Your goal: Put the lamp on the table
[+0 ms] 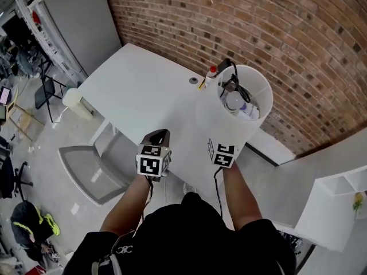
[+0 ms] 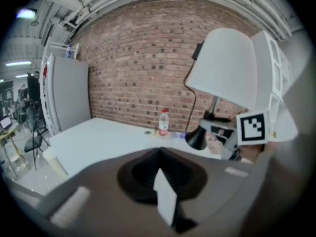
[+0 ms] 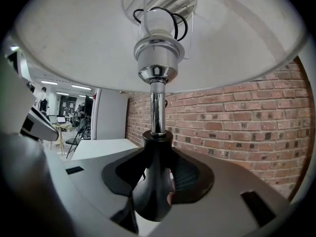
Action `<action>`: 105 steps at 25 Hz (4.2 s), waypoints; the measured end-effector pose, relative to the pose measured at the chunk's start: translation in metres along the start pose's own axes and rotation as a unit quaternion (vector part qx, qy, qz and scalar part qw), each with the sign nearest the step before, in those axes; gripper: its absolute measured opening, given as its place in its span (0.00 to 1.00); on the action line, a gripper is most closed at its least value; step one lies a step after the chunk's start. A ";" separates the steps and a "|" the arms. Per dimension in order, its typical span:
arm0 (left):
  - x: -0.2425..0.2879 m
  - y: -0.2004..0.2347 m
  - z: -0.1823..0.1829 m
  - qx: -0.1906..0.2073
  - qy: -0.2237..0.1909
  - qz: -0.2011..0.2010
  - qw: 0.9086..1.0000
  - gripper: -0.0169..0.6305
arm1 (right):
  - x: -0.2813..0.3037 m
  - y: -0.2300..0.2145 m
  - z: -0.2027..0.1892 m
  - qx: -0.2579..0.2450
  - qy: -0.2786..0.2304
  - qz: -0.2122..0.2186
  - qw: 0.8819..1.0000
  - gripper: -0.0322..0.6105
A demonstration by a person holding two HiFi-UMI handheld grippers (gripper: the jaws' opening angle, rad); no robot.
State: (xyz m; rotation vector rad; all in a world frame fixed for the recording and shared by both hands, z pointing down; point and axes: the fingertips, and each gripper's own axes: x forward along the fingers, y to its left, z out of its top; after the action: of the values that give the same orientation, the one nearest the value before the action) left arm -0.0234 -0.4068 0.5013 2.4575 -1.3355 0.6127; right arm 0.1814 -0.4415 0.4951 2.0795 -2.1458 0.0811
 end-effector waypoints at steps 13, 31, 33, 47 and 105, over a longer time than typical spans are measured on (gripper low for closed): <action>0.082 0.017 -0.012 -0.037 0.059 0.019 0.997 0.03 | 0.126 -0.050 -0.084 0.015 0.055 -0.006 0.998 0.27; 0.117 0.025 -0.054 -0.017 0.135 0.020 0.991 0.03 | 0.186 -0.069 -0.125 0.012 0.036 -0.024 0.999 0.27; 0.120 0.023 -0.053 -0.011 0.137 0.017 0.990 0.03 | 0.188 -0.071 -0.130 0.011 0.039 -0.025 0.999 0.27; 0.129 0.014 -0.057 0.000 0.141 0.011 0.990 0.03 | 0.192 -0.070 -0.138 0.011 0.033 -0.027 0.999 0.27; -0.075 -0.085 -0.070 -0.020 -0.001 -0.056 0.998 0.03 | -0.169 0.100 -0.046 0.092 0.151 0.039 0.983 0.05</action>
State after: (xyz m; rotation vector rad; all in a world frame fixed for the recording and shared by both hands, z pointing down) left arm -0.0040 -0.2768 0.5223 2.4808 -1.1892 0.5501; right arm 0.0895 -0.2646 0.5227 1.9220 -2.0990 0.5854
